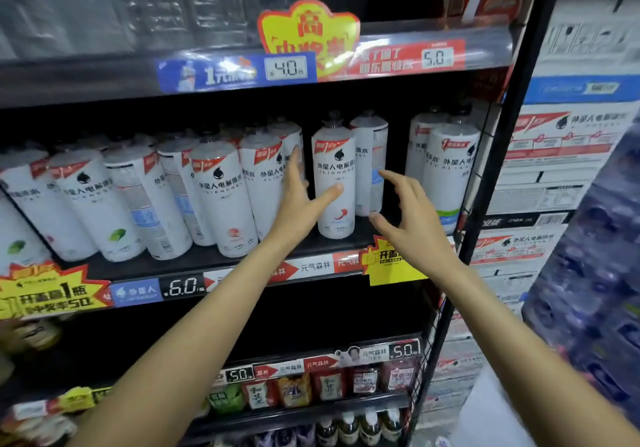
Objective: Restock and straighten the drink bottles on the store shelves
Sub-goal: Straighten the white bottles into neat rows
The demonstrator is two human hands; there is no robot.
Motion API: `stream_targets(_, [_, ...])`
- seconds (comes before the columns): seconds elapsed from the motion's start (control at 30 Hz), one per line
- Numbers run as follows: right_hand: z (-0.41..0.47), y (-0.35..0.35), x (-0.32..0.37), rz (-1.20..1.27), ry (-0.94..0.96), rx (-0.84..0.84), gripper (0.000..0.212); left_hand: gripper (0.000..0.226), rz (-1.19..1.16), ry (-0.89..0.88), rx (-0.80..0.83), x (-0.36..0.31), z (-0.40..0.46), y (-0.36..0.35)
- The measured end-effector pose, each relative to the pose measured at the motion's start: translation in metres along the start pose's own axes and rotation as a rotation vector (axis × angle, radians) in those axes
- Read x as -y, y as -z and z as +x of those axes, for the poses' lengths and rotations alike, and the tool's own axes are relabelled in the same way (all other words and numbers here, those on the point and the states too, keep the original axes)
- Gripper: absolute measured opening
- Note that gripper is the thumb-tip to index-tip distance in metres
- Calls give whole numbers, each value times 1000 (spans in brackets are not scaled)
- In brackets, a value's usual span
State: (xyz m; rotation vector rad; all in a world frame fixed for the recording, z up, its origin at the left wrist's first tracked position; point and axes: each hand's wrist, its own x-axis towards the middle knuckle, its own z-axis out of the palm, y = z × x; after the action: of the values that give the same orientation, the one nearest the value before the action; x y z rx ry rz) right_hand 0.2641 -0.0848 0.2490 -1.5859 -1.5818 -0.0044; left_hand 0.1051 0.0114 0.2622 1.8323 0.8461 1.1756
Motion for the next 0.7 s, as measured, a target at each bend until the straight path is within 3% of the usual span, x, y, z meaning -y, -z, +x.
stream_targets(0.07, [9, -9, -1, 55, -51, 8, 67, 94, -48, 82, 11, 11, 7, -5])
stream_targets(0.2, [32, -33, -2, 49, -88, 4, 79, 103, 32, 51, 33, 32, 21, -13])
stream_targets(0.33, [42, -55, 2, 75, -106, -20, 90, 88, 107, -5, -21, 40, 29, -17])
stream_targets(0.53, [38, -52, -9, 79, -172, -278, 86, 59, 13, -93, 90, 48, 35, -30])
stream_targets(0.63, [34, -43, -18, -5, -200, -336, 87, 49, 5, -66, -27, 46, 46, -46])
stream_targets(0.7, [33, -39, -23, -79, -202, -337, 89, 57, -106, -19, -95, 41, 56, -57])
